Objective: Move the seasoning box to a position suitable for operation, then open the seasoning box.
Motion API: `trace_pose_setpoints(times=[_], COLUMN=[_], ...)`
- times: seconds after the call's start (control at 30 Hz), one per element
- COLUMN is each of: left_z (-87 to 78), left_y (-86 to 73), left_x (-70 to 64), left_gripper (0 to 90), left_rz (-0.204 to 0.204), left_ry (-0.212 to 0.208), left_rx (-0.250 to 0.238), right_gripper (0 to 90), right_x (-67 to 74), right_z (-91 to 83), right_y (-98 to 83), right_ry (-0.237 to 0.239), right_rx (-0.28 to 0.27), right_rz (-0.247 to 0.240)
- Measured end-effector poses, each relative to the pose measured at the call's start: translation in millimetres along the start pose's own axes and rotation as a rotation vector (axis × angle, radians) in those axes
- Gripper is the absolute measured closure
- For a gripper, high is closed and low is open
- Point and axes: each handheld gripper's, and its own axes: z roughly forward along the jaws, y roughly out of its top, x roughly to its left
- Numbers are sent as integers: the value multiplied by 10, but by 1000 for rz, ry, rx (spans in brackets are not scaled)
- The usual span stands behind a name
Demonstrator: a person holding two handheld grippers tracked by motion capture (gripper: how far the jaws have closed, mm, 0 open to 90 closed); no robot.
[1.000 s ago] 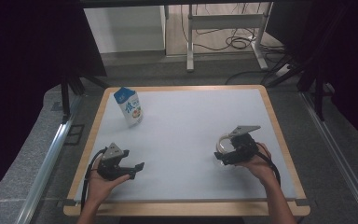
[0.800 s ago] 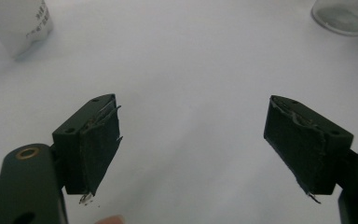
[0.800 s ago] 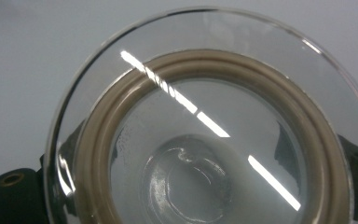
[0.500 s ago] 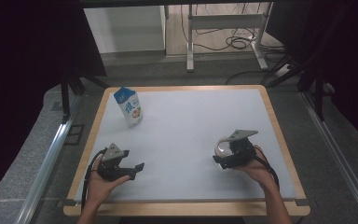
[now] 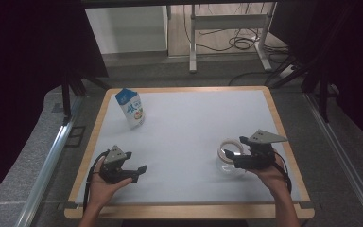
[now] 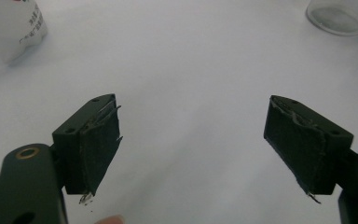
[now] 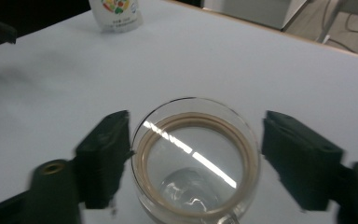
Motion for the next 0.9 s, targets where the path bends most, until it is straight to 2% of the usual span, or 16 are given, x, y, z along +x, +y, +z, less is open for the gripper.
trace_pose_setpoints(times=[0.03, 0.07, 0.1, 0.13, 0.17, 0.2, 0.23, 0.27, 0.3, 0.37, 0.4, 0.6, 0.9], left_z=[-3, -13, -13, -17, -18, -19, -20, -20, -12, -6, 3, 48, 66], left_y=[1, 4, 4, 5, 6, 8, 9, 9, 10, 10, 10, 17, 35], left_x=[-3, 0, 0, 1, 2, 2, 1, -1, -7, -10, -14, -38, -75], left_gripper=[186, 188, 193, 198, 198, 198, 197, 197, 197, 197, 197, 198, 197], left_rz=[1, -4, -4, -7, -9, -10, -11, -12, -10, -10, -10, 0, 13], left_ry=[1, -4, -4, -8, -10, -9, -8, -9, -8, -9, -10, -11, -15], left_rx=[-3, -7, -7, -11, -13, -13, -16, -19, -20, -19, -19, -8, -5], right_gripper=[392, 497, 497, 598, 598, 644, 730, 730, 799, 829, 883, 900, 900], right_x=[2, -4, -4, -12, -12, -21, -42, -42, -58, -61, -68, -87, -97], right_z=[-33, -81, -81, -132, -132, -160, -220, -220, -265, -280, -302, -323, -289], right_y=[-6, -30, -30, -61, -61, -75, -100, -100, -123, -133, -149, -189, -260], right_ry=[-5, -1, -1, -24, -24, -37, -49, -49, -55, -66, -84, -98, -119], right_rx=[-8, -18, -18, -37, -37, -50, -79, -79, -98, -103, -105, -101, -65], right_rz=[-1, -2, -2, 8, 8, 10, 35, 35, 51, 51, 52, 55, 56])
